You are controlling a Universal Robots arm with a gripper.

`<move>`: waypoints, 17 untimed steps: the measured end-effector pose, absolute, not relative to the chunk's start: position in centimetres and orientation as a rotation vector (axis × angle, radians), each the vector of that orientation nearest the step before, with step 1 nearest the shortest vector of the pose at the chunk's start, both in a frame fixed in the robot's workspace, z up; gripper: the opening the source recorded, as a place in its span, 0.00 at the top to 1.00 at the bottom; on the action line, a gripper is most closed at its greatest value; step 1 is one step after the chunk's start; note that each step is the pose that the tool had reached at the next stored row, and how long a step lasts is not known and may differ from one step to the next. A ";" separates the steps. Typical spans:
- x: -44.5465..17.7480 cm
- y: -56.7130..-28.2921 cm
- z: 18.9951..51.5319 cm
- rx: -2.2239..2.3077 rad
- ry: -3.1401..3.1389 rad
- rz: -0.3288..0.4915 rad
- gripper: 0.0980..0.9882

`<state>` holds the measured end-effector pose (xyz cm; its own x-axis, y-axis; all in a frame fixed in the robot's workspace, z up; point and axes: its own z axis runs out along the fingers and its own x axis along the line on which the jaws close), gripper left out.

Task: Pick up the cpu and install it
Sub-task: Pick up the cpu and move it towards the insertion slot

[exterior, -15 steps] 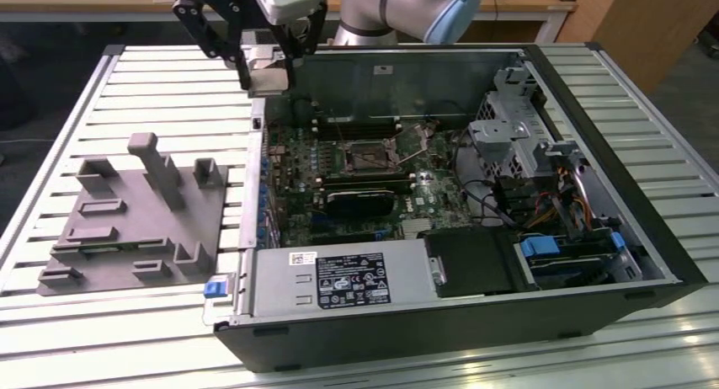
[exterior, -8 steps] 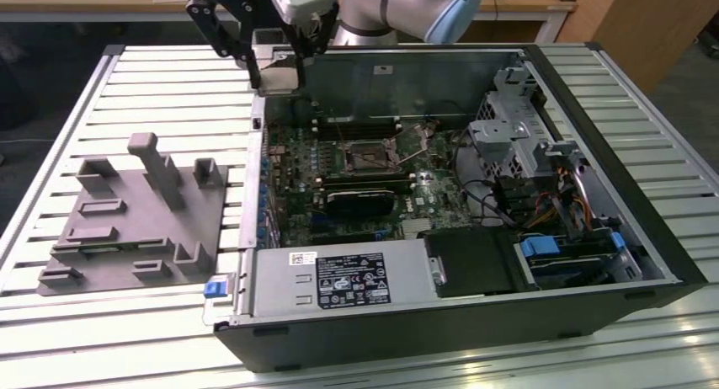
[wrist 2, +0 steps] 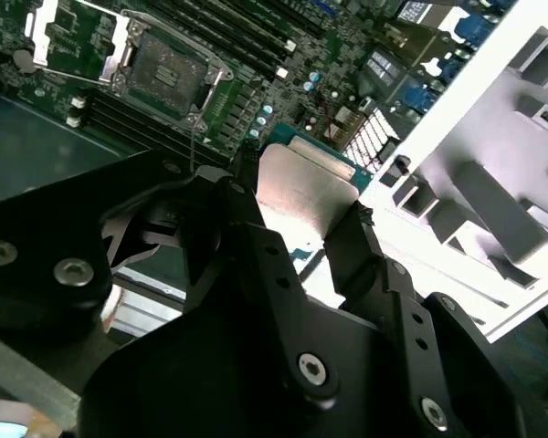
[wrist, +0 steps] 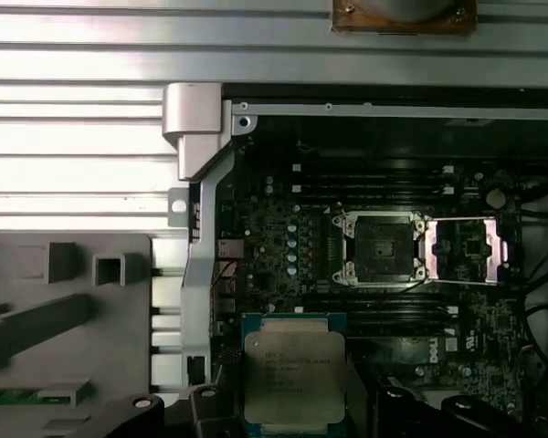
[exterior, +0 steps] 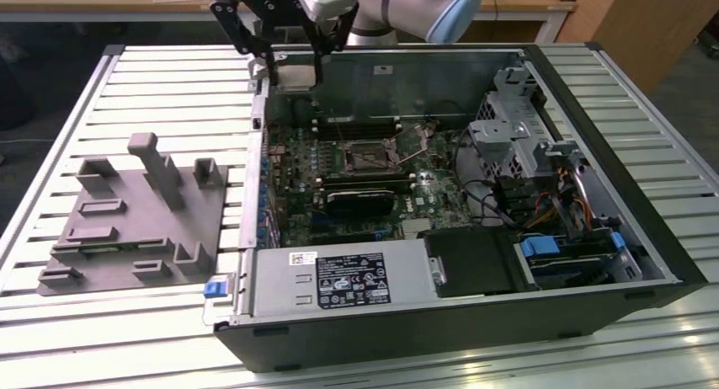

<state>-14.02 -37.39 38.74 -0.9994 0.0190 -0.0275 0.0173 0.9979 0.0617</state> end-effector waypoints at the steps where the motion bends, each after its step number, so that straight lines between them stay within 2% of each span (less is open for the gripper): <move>1: -13.7 -37.3 38.7 0.028 3.112 0.096 0.51; 17: -9.1 -35.6 38.4 0.028 3.112 0.096 0.51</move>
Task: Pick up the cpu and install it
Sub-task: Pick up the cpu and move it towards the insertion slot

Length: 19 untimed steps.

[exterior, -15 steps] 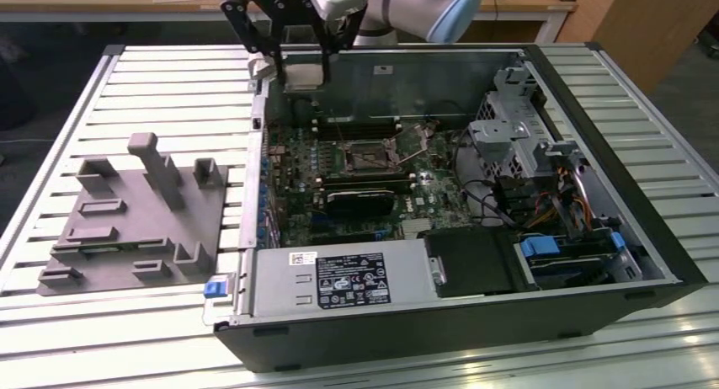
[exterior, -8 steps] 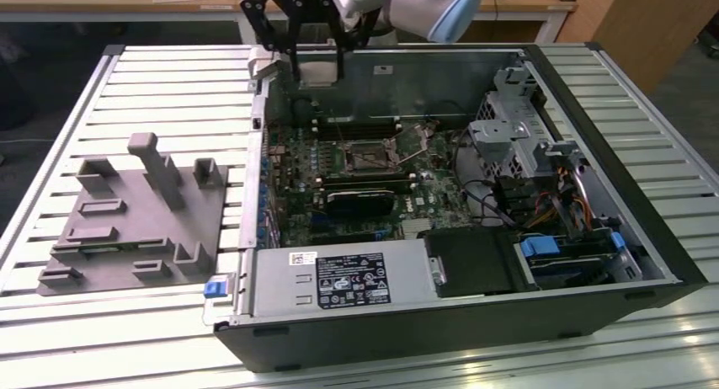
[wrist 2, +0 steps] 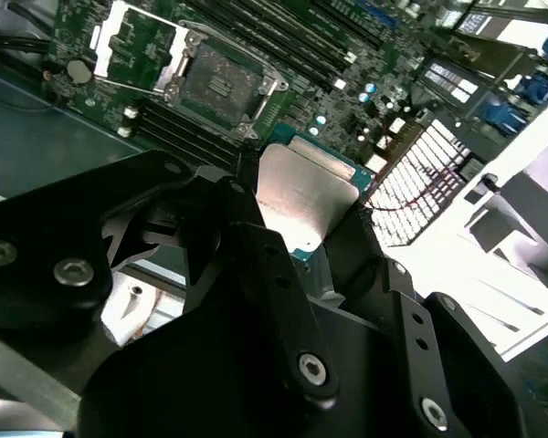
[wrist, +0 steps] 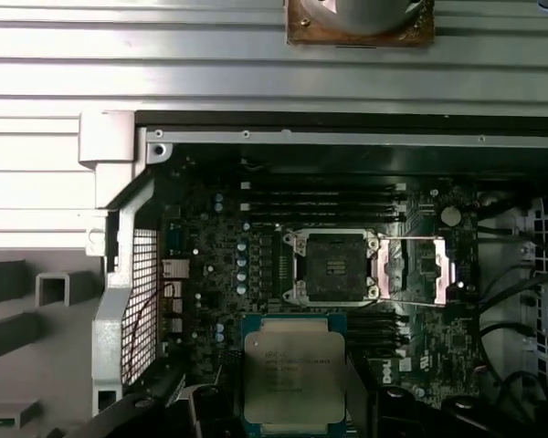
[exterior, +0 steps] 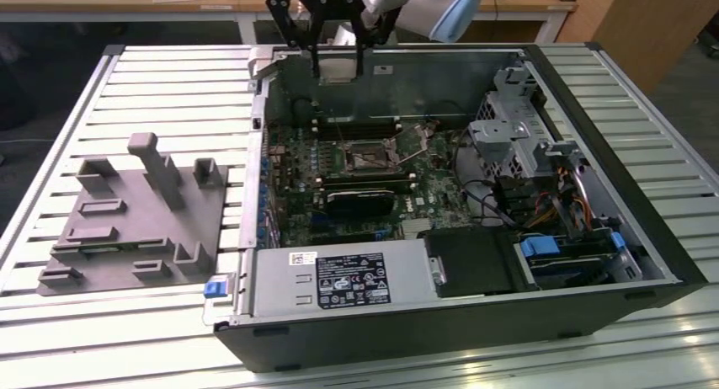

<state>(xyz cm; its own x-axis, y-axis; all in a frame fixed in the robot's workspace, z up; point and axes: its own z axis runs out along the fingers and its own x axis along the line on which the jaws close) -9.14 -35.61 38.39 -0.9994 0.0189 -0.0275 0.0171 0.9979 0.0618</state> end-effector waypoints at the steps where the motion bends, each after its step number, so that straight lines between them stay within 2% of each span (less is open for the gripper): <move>1: -8.8 -35.5 38.4 0.028 3.112 0.096 0.51; 19: -4.0 -34.5 38.1 0.032 3.112 0.094 0.51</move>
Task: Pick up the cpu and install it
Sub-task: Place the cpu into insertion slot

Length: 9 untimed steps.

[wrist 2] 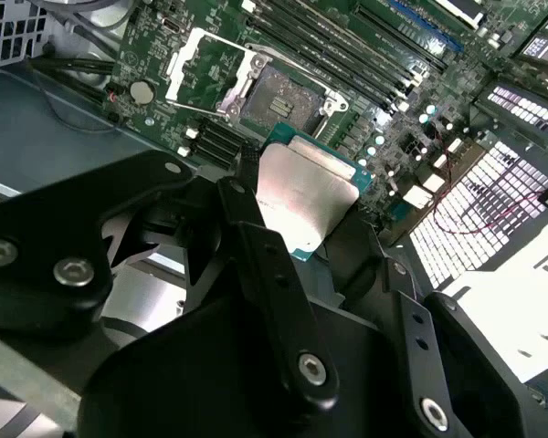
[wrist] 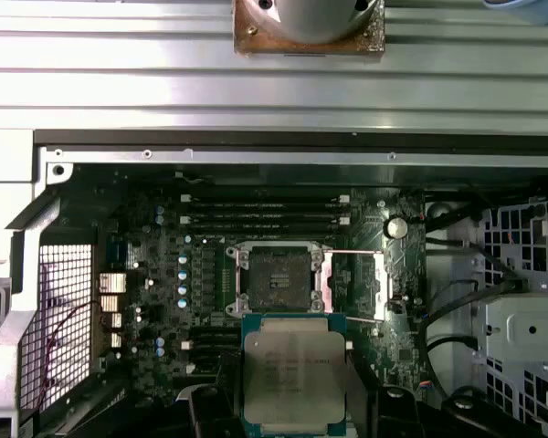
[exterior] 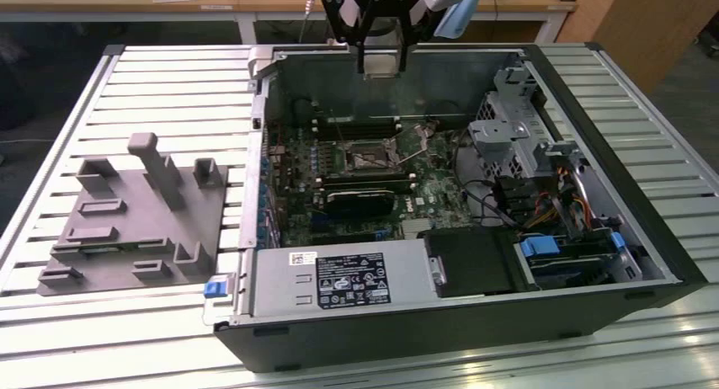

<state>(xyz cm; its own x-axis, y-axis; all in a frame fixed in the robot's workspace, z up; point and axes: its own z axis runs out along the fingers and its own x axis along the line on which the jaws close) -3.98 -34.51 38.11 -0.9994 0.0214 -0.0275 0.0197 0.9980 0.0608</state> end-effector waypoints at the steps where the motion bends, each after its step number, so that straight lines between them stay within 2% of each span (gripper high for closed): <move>1: -4.0 -34.5 38.1 0.032 3.112 0.093 0.51; 9: -3.9 -34.4 38.1 0.097 3.109 0.082 0.51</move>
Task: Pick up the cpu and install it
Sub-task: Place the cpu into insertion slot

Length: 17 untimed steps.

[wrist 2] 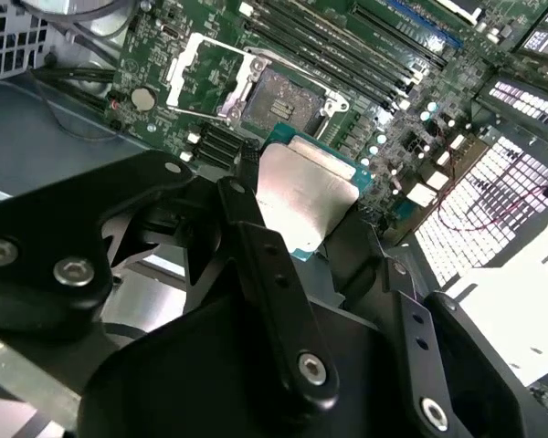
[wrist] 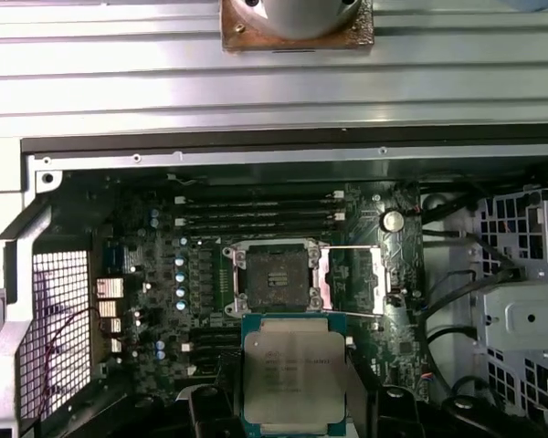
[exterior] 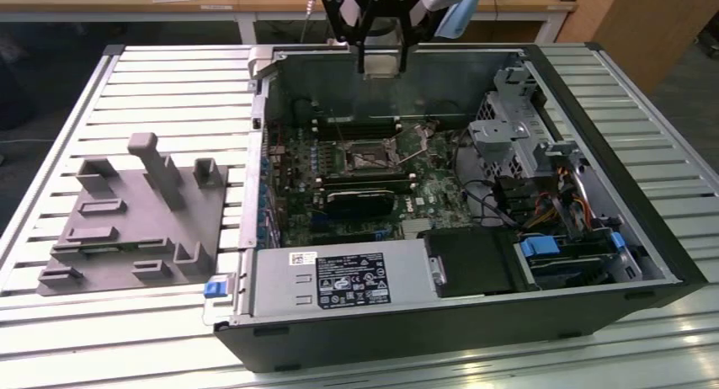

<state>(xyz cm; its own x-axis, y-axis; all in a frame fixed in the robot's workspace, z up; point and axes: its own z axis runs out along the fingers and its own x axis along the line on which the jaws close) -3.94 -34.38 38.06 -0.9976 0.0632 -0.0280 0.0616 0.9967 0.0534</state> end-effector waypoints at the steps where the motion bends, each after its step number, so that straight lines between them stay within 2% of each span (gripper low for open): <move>1: -3.9 -34.4 38.1 0.109 3.109 0.081 0.51; 17: -3.9 -34.4 37.9 0.504 3.063 0.070 0.51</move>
<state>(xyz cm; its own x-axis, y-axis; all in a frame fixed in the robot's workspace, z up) -3.94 -34.36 37.86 -0.9466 0.3212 -0.0284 0.3195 0.9462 0.0504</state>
